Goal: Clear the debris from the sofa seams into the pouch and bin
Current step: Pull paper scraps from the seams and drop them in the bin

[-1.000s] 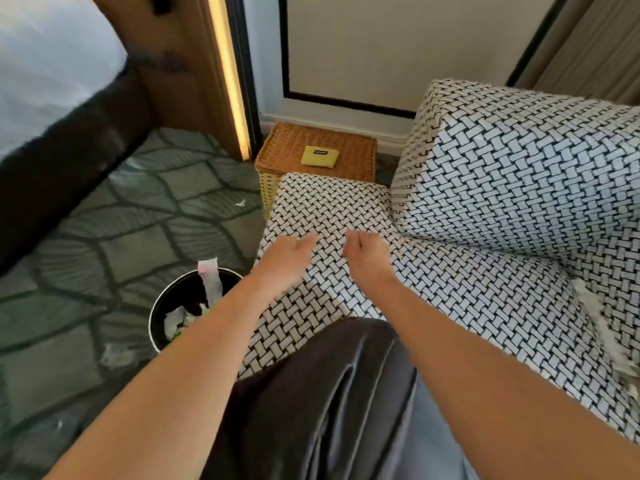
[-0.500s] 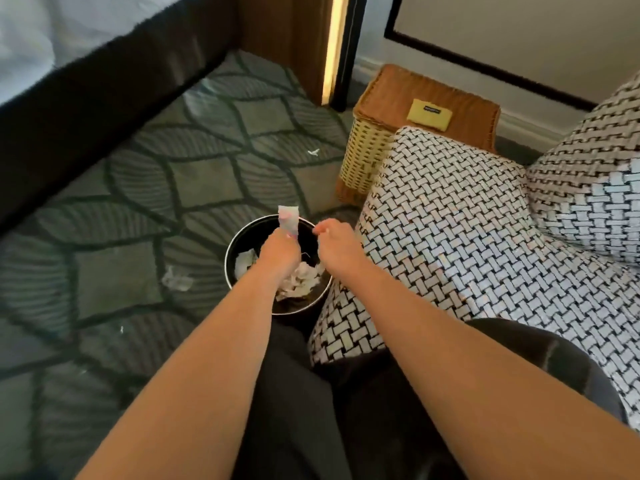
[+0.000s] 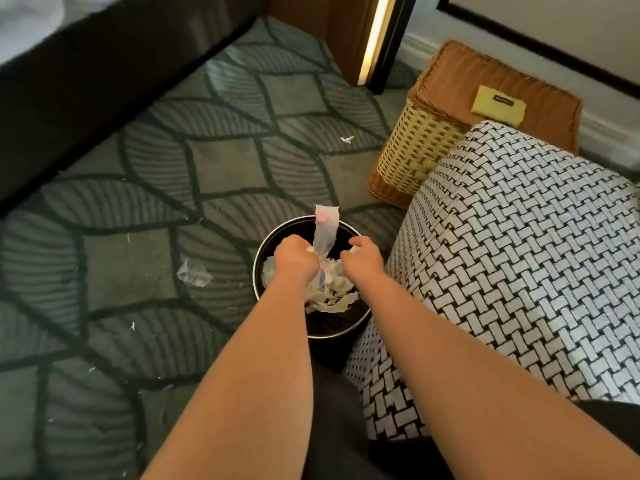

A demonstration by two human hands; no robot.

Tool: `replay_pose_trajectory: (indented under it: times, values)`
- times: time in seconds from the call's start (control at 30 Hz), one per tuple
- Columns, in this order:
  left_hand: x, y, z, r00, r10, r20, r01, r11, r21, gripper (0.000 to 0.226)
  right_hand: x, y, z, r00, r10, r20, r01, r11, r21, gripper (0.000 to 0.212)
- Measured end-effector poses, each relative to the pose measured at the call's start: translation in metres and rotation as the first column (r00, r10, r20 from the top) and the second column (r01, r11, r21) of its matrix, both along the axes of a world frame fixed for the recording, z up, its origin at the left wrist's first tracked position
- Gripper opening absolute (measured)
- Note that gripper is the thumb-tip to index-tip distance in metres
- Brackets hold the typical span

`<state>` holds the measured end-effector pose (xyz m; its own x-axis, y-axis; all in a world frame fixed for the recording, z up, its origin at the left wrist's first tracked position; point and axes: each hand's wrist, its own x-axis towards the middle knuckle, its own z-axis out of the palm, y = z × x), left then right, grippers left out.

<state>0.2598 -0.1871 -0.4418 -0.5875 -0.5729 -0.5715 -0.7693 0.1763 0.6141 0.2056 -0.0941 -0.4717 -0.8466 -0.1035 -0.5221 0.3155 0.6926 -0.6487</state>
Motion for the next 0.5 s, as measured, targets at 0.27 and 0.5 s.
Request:
replay_pose_trajectory:
  times: [0.27, 0.5]
  values:
    - [-0.008, -0.02, -0.035, 0.996, -0.061, 0.066, 0.058, 0.997, 0.046, 0.023, -0.014, -0.023, -0.038, 0.997, 0.061, 0.037, -0.06, 0.997, -0.039, 0.025]
    - [-0.013, -0.028, -0.05, 0.967, -0.214, 0.138, 0.21, 0.977, 0.042, 0.018, -0.019, -0.034, -0.054, 0.963, 0.257, 0.086, -0.254, 0.966, -0.042, 0.039]
